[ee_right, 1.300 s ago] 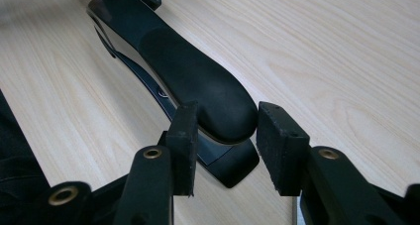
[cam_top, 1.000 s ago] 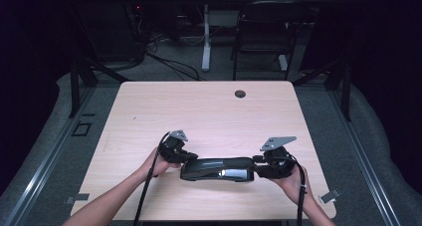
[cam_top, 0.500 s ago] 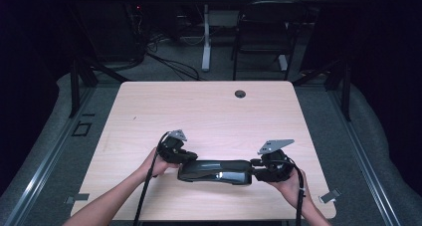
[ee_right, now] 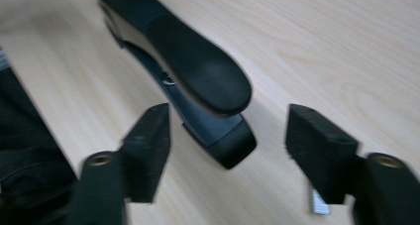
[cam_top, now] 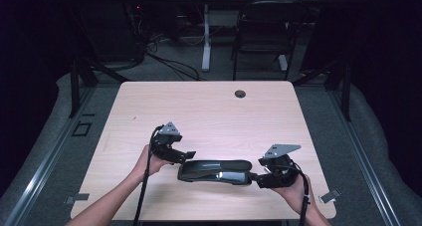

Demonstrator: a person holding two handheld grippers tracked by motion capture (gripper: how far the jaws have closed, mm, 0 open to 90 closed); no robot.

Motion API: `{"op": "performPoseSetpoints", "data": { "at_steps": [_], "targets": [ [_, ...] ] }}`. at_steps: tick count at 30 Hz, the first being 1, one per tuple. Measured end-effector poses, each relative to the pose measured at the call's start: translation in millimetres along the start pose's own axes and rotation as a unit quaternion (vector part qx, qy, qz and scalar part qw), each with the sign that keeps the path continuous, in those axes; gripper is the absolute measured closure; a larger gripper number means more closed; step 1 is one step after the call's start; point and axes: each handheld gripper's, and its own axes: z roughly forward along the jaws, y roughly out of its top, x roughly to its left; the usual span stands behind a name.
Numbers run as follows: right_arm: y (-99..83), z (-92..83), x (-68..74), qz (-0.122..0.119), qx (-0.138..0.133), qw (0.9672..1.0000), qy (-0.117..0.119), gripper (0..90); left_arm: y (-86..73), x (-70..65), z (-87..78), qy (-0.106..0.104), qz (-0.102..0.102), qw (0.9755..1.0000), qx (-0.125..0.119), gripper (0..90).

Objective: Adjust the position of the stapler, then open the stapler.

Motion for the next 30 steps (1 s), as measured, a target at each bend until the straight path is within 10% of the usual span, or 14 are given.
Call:
{"op": "performPoseSetpoints", "data": {
  "at_steps": [14,23,30],
  "targets": [
    [-4.4,-2.8,6.4,-0.030,0.018,0.9993,0.016,11.1,6.1,-34.7,-17.9,0.047,-0.003,0.9983,-0.034,0.4],
    [-6.5,-1.6,4.7,-0.012,0.004,0.9999,-0.002,20.1,7.7,-70.2,-27.1,0.040,0.047,0.9956,-0.070,15.4],
    [-14.7,-3.2,13.1,-0.033,-0.009,0.9990,-0.028,48.0,8.9,-101.0,-17.9,0.040,0.070,0.9940,-0.074,35.6]
  ]
}}
